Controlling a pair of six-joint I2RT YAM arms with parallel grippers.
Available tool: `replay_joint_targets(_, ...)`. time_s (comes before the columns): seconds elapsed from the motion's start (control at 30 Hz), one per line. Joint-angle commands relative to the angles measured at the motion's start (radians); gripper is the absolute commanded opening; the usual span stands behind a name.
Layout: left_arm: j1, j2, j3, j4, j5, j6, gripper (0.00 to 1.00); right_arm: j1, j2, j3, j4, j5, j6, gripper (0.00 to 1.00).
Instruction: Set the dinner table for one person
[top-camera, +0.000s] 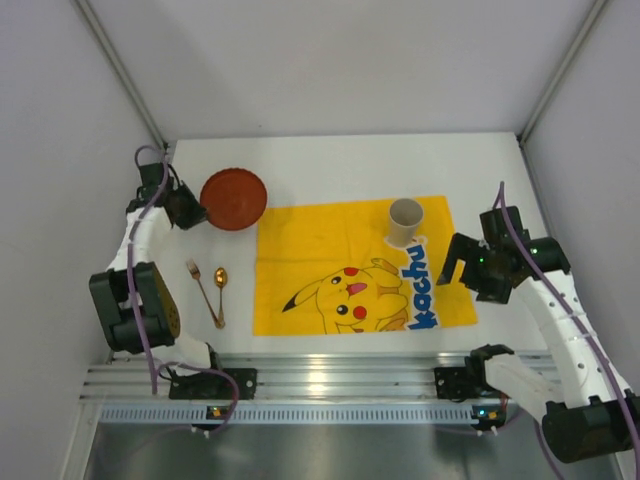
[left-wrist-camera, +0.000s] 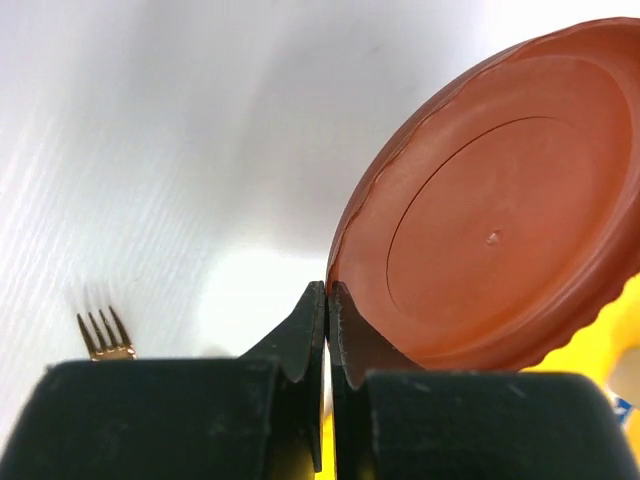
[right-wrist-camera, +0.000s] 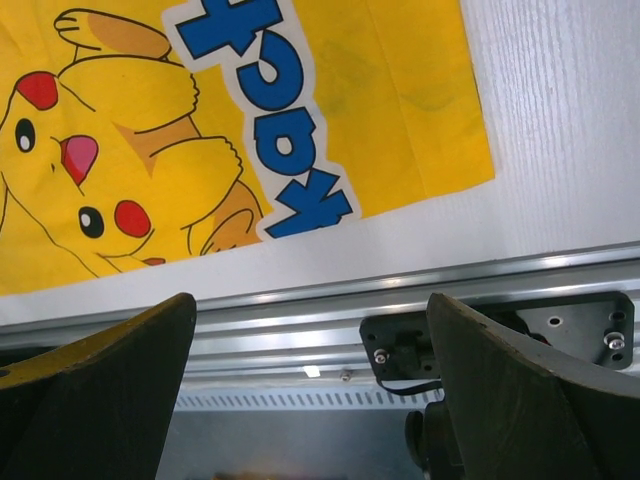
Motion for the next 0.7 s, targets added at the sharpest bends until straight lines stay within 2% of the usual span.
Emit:
replay_joint_targets(0.0,-0.016,-0.109,0.054,-0.014,0.095,-0.011,0.0,0.016,0.018,0.022,0.047,0.007,0.006,1.0)
replay_joint_targets(0.07,-0.061,-0.12,0.07,-0.038,0.114,-0.013,0.0,0.018,0.027,0.025,0.06,0.008,0.001,1.0)
replay_joint_targets(0.17,-0.205,-0.133,0.048,-0.015,0.097,-0.021,0.0,0.016,0.046,0.024,0.077,0.001,-0.006,1.0)
replay_joint_targets(0.2,-0.307,-0.131,0.042,-0.011,0.073,-0.024,0.0,0.018,0.056,0.022,0.08,-0.002,-0.008,1.0)
replay_joint_targets(0.27,-0.43,-0.119,0.022,0.012,0.048,-0.063,0.0,0.016,0.067,0.024,0.088,-0.013,-0.011,1.0)
replay_joint_targets(0.37,-0.545,-0.1,-0.022,0.086,0.054,-0.14,0.0,0.016,0.072,0.031,0.09,-0.019,-0.017,1.0)
replay_joint_targets(0.67,-0.773,0.054,-0.006,0.14,0.042,-0.198,0.0,0.016,0.028,-0.016,0.068,-0.007,-0.042,1.0)
